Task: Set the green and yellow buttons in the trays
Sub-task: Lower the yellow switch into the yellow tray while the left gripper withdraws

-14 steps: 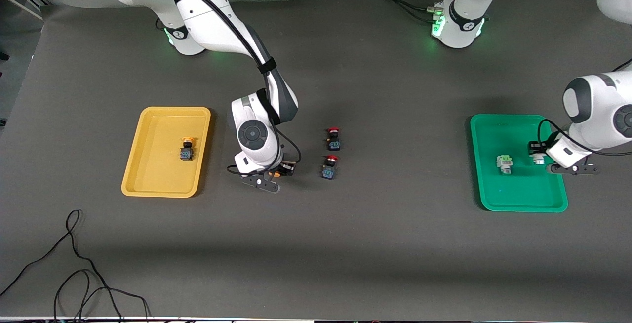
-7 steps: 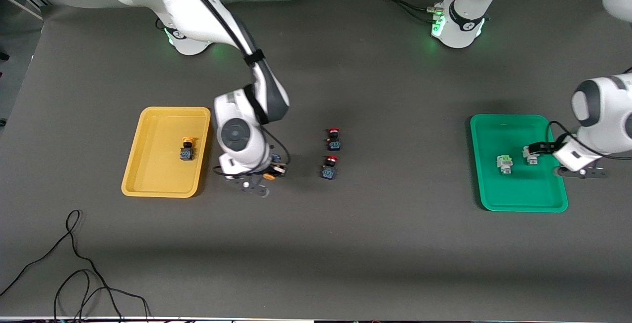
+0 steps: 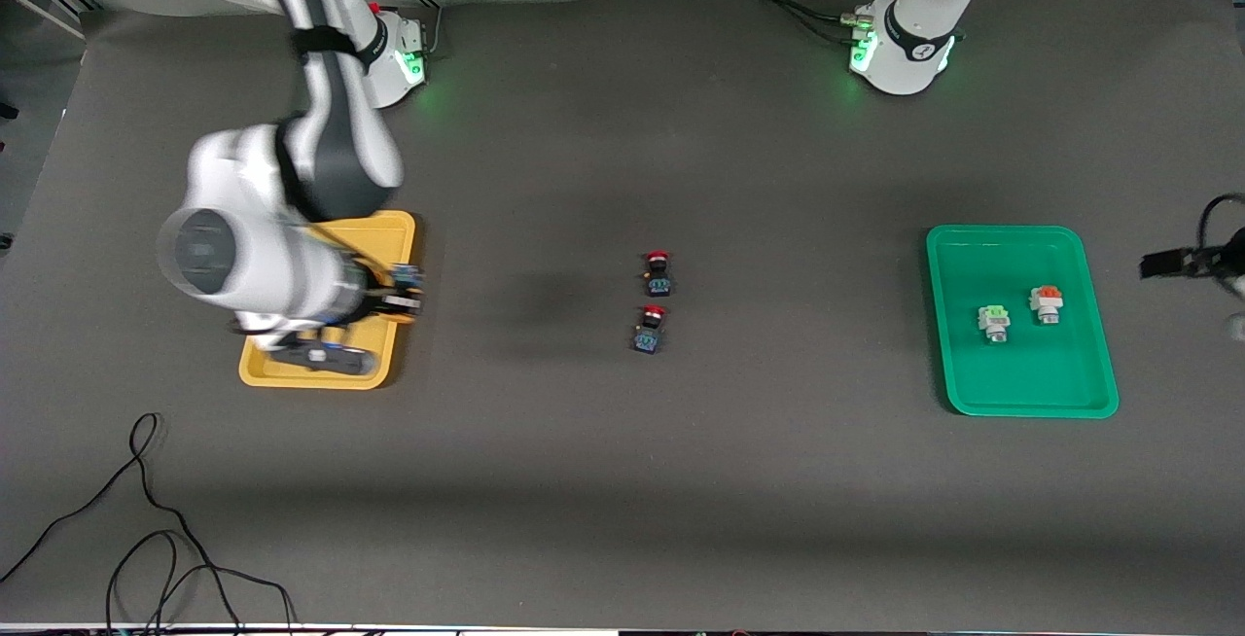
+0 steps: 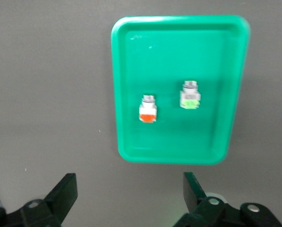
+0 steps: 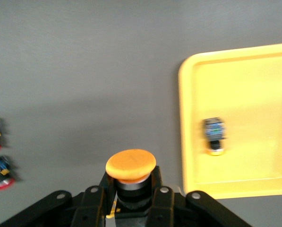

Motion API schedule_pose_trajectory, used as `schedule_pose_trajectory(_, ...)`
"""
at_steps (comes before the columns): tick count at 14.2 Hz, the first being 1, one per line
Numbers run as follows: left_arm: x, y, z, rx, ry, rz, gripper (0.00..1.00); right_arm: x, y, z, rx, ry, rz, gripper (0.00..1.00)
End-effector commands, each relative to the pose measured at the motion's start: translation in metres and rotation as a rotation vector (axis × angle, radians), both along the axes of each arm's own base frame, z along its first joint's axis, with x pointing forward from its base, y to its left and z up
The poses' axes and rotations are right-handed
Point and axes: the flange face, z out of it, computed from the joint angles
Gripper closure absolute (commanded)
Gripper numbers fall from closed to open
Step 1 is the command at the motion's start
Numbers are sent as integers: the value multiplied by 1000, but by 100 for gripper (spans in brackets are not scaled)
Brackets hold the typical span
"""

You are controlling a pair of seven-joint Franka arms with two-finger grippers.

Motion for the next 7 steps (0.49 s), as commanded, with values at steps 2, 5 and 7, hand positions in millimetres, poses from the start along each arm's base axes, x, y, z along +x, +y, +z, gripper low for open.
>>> schedule_pose_trajectory(2,-26,-51,68,-79,-37,-18,0,-20,-86,-19,1,35,126,100)
schedule_pose_trajectory(5,-38,-105,98,-109,-61,-65,0,-38,-152,-57,5,-15,187,100)
schedule_pose_trajectory(7,-40,-136,106,-96,-77,-60,0,-57,-176,-93,-17,-59,223,100)
